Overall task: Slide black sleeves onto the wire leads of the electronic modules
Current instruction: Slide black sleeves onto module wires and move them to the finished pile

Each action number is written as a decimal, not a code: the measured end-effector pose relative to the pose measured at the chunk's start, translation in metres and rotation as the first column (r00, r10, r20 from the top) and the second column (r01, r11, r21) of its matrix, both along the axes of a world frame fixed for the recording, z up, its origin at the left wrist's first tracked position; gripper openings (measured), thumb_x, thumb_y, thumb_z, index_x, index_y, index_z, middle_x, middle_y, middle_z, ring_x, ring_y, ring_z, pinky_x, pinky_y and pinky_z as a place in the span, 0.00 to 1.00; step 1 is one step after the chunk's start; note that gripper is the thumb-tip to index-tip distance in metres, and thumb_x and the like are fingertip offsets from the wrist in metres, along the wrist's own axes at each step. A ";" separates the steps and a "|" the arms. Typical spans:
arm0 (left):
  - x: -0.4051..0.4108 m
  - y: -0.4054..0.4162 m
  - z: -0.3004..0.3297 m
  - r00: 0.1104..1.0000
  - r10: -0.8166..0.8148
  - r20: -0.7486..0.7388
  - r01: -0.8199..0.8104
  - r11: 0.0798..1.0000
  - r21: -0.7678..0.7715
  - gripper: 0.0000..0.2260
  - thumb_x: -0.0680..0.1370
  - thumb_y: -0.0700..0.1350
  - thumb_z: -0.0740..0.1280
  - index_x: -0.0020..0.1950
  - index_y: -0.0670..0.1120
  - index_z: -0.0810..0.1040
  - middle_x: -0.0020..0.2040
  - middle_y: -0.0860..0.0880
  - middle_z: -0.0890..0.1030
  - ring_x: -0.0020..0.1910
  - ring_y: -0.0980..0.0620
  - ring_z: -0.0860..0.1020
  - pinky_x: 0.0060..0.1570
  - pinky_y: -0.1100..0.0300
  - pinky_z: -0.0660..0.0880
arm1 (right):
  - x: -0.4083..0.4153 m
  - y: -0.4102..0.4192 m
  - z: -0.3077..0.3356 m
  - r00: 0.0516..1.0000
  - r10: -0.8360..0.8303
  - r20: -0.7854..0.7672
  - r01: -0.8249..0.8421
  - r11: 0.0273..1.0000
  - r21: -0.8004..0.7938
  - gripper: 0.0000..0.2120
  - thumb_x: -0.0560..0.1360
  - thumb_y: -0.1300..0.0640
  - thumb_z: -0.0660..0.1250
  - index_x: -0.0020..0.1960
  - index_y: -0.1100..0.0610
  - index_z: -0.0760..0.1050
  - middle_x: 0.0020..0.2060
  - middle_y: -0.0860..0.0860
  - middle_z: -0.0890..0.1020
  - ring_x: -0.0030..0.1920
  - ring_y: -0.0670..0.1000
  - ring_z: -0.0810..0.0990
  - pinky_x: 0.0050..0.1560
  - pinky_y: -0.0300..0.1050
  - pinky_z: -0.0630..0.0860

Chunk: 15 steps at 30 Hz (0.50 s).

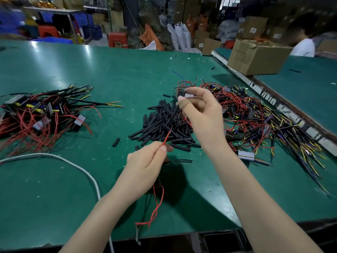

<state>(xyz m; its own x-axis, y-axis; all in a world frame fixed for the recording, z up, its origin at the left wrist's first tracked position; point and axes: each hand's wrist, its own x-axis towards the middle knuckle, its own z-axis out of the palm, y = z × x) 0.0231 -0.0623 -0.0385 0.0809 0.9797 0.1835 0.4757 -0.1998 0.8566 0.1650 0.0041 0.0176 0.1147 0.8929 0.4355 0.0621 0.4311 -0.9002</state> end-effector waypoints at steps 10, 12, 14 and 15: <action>0.003 0.003 -0.003 0.998 0.058 -0.014 -0.058 0.998 0.000 0.12 0.80 0.50 0.59 0.42 0.64 0.77 0.34 0.65 0.77 0.38 0.58 0.74 0.47 0.56 0.71 | 0.007 0.007 0.014 0.899 0.153 0.410 -0.220 0.968 0.122 0.09 0.76 0.60 0.69 0.52 0.48 0.76 0.34 0.43 0.80 0.37 0.42 0.76 0.39 0.29 0.66; 0.004 0.003 -0.002 0.998 0.056 -0.024 -0.056 0.998 -0.002 0.12 0.80 0.50 0.59 0.42 0.64 0.77 0.32 0.64 0.77 0.37 0.58 0.74 0.46 0.56 0.71 | 0.007 0.008 0.016 0.890 0.176 0.421 -0.244 0.963 0.112 0.09 0.76 0.60 0.69 0.52 0.48 0.76 0.35 0.43 0.80 0.38 0.43 0.76 0.40 0.29 0.67; 0.004 0.003 -0.002 0.998 0.053 -0.024 -0.053 0.999 -0.001 0.12 0.80 0.50 0.59 0.43 0.63 0.77 0.31 0.63 0.77 0.36 0.58 0.73 0.44 0.57 0.69 | 0.006 0.009 0.018 0.863 0.192 0.467 -0.267 0.959 0.099 0.08 0.76 0.60 0.69 0.53 0.51 0.77 0.35 0.44 0.80 0.38 0.44 0.76 0.40 0.30 0.68; 0.004 0.003 -0.002 0.998 0.055 -0.020 -0.055 0.998 0.001 0.12 0.79 0.50 0.59 0.42 0.63 0.77 0.32 0.62 0.77 0.37 0.58 0.74 0.44 0.58 0.70 | 0.006 0.010 0.018 0.845 0.201 0.496 -0.279 0.956 0.087 0.08 0.76 0.60 0.69 0.54 0.52 0.77 0.36 0.44 0.80 0.38 0.47 0.76 0.40 0.32 0.68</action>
<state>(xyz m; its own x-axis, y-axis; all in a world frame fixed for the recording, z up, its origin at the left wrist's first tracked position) 0.0274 -0.0591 -0.0404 0.0303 0.9826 0.1834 0.5027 -0.1735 0.8469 0.1711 0.0145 0.0352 -0.3510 0.7848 0.5108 0.3435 0.6154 -0.7094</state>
